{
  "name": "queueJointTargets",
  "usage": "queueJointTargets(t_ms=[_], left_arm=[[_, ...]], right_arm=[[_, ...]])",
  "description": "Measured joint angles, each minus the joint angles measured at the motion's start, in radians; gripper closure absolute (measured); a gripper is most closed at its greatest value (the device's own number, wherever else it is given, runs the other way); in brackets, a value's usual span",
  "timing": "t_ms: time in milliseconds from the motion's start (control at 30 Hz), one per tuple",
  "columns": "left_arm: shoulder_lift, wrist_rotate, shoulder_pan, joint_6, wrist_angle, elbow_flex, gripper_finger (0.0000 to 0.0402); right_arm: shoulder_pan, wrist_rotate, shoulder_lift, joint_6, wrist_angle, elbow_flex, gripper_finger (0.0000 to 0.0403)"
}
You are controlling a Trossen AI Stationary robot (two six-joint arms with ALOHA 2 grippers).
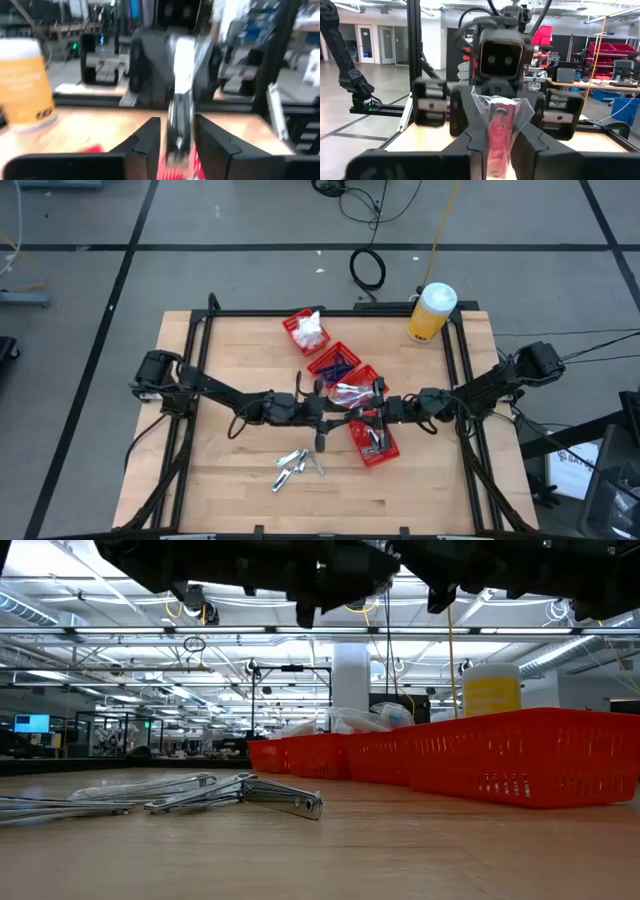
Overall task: Pick & Place Travel size toiletries
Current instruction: Put the nail cutter into the bottom red bin
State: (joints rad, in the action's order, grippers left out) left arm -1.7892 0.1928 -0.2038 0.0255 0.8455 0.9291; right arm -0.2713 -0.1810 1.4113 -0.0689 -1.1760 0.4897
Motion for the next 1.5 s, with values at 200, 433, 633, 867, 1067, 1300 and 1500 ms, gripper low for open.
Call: queueJointTargets(t_ms=[200,433,633,867,1067,1300,1500], left_arm=[[0.068,0.170,-0.033,-0.001,-0.310,0.050,0.0212],[0.161,0.317,-0.076,0.033,-0.839,0.180,0.0139],[0.174,0.406,-0.101,0.290,-1.230,0.173,0.0125],[0.171,0.410,-0.100,0.699,-1.398,0.047,0.0141],[0.171,0.372,-0.098,0.812,-1.360,-0.043,0.0153],[0.171,0.371,-0.098,0.811,-1.328,-0.049,0.0147],[0.171,0.352,-0.098,0.722,-1.259,-0.049,0.0149]], right_arm=[[0.002,-0.003,0.000,0.004,0.001,0.000,0.0357],[0.002,0.023,-0.020,0.100,0.073,0.000,0.0359],[-0.040,0.162,-0.118,0.278,0.340,-0.001,0.0359],[-0.111,0.158,-0.258,0.504,0.780,0.000,0.0359],[-0.116,0.151,-0.260,0.631,0.942,-0.001,0.0354],[-0.116,0.152,-0.251,0.628,0.942,-0.001,0.0302],[-0.105,0.151,-0.252,0.623,0.942,-0.001,0.0236]])
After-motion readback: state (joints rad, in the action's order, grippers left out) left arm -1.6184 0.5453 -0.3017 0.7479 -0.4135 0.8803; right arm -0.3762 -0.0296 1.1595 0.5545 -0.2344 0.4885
